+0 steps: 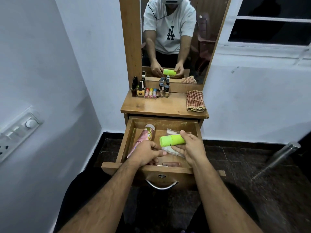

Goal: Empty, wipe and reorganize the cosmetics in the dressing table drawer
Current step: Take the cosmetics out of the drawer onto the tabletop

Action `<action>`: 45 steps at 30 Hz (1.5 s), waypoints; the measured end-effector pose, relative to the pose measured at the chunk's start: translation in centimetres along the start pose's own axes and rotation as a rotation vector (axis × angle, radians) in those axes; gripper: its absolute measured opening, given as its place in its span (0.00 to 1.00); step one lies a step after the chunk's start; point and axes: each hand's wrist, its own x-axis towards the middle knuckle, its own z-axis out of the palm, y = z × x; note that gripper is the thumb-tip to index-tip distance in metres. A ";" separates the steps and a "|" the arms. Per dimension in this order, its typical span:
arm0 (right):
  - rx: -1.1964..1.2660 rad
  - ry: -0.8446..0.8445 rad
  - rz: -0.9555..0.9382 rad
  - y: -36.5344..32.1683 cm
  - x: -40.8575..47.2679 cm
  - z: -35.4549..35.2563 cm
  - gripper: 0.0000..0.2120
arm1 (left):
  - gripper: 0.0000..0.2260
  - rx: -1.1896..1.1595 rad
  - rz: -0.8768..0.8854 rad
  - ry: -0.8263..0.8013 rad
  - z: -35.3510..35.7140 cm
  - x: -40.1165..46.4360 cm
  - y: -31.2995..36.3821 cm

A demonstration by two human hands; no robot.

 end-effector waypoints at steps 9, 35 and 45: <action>-0.181 -0.325 0.185 0.5 -0.7 0.3 0.11 | 0.07 -0.403 0.087 0.217 -1.1 -0.5 0.3; -1.660 -0.385 0.011 1.6 1.7 -1.0 0.06 | 0.13 -0.701 -0.121 0.249 -2.3 0.1 0.0; -1.662 -0.440 0.035 1.4 1.3 -1.0 0.05 | 0.08 -0.659 -0.080 0.253 -2.4 0.2 -0.5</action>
